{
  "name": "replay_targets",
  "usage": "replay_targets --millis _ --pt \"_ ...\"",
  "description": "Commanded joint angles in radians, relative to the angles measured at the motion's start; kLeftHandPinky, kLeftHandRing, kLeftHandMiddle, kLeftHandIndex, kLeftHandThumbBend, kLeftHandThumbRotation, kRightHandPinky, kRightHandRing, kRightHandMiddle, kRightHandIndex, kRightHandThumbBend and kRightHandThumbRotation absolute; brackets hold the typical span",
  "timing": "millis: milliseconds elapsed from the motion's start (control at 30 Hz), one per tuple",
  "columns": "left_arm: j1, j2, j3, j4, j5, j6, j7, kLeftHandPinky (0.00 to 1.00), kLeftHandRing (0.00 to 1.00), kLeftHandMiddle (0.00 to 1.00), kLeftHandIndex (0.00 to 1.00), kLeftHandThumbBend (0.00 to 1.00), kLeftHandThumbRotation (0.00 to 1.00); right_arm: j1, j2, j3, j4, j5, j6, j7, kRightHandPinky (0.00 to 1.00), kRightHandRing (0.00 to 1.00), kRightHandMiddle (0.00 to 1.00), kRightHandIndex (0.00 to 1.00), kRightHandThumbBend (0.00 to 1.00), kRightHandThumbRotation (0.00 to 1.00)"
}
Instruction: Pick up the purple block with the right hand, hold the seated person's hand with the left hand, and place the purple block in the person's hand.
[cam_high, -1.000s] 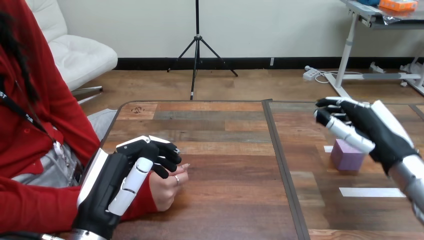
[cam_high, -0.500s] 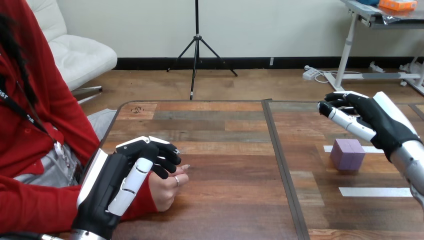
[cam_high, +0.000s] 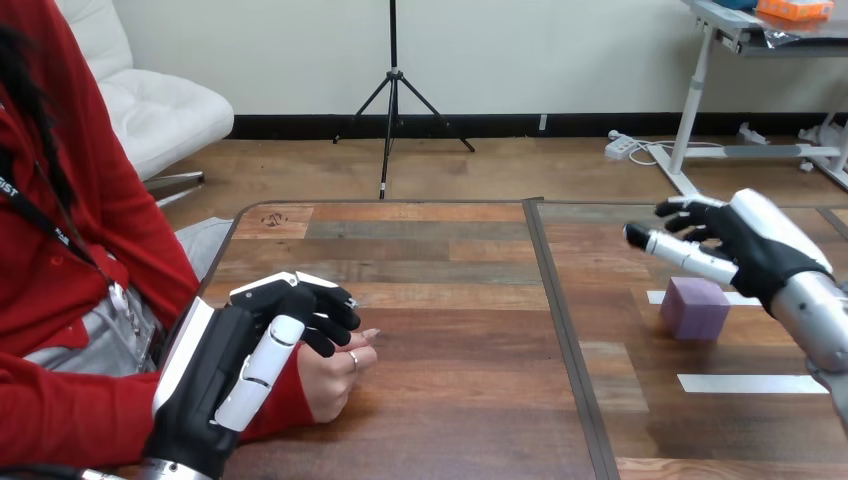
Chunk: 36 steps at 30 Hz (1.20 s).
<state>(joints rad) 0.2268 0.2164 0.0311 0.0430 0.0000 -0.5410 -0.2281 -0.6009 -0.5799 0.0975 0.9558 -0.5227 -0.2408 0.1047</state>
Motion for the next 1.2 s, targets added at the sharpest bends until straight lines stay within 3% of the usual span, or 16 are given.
replay_targets --millis 0,400,667,1167 --pt "-0.068 0.005 0.023 -0.023 -0.001 -0.044 0.02 0.46 0.53 0.55 0.53 0.58 1.0 -0.263 -0.059 0.118 0.157 -0.125 -0.009 -0.089 0.84 0.9 0.9 0.91 0.82 0.99" --pt "-0.064 0.009 0.023 -0.033 -0.01 -0.037 0.012 0.46 0.53 0.55 0.53 0.58 1.0 -0.326 -0.026 0.198 0.269 -0.203 0.046 -0.099 0.93 0.97 0.97 0.97 0.91 1.0" --pt "-0.065 0.011 0.027 -0.03 -0.01 -0.048 0.012 0.46 0.52 0.55 0.53 0.57 1.0 -0.342 0.006 0.228 0.316 -0.213 0.098 -0.101 0.93 0.98 0.99 0.98 0.95 1.0" --pt "-0.049 0.01 0.036 -0.037 -0.007 -0.056 0.023 0.44 0.51 0.53 0.52 0.56 1.0 -0.339 0.038 0.268 0.359 -0.205 0.133 -0.118 0.92 0.98 0.98 0.97 0.99 1.0"
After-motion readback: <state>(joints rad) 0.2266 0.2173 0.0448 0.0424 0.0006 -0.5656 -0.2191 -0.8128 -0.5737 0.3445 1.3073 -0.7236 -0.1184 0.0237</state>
